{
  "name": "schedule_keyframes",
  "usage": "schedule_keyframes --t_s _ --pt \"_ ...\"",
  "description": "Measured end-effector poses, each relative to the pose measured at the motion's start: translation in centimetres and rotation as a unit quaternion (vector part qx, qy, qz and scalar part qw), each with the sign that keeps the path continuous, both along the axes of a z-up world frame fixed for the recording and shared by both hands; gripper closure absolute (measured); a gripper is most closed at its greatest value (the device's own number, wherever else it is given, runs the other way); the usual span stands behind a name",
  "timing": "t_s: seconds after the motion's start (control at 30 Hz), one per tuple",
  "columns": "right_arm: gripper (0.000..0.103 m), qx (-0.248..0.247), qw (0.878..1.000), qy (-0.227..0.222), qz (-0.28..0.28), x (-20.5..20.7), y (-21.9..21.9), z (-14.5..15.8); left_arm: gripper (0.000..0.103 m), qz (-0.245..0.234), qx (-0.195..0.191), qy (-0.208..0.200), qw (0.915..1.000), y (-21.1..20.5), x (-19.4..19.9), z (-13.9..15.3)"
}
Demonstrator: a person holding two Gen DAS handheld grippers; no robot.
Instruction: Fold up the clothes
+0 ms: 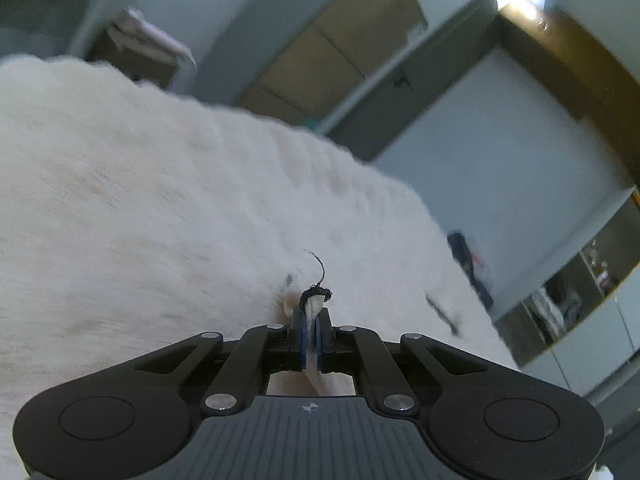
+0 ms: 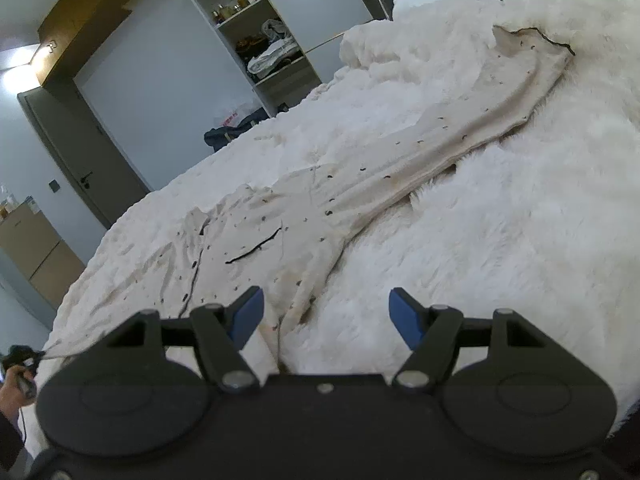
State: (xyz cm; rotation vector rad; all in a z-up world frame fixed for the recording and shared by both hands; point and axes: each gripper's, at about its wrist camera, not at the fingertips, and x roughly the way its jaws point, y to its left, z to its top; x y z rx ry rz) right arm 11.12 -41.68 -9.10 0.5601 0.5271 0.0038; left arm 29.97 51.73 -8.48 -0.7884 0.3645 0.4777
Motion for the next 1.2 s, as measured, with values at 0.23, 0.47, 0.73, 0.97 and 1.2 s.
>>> schedule_keyframes --t_s 0.23,0.47,0.73,0.97,1.2 --pt "0.035 0.003 1.0 -0.014 0.004 -1.0 0.0 0.2 0.055 0.01 -0.047 0.07 0.9964 -0.1 -2.8 -1.3" --pt "0.035 0.026 0.999 0.006 0.018 -1.6 -0.7 0.0 0.019 -0.269 -0.002 0.083 0.9595 -14.3 -7.9 3.2" --pt "0.035 0.053 0.984 0.091 0.142 -2.6 -0.7 0.3 0.015 -0.457 0.027 0.176 0.8716 -25.4 -12.9 2.3" --pt "0.035 0.043 0.969 0.163 0.18 -2.3 -0.6 -2.6 0.023 -0.483 -0.025 0.216 0.848 -27.0 -13.1 -3.1" --pt "0.099 0.093 0.956 0.169 0.223 -2.5 -1.5 -4.0 0.099 -0.514 -0.089 0.192 0.8314 -28.8 -13.7 -3.4"
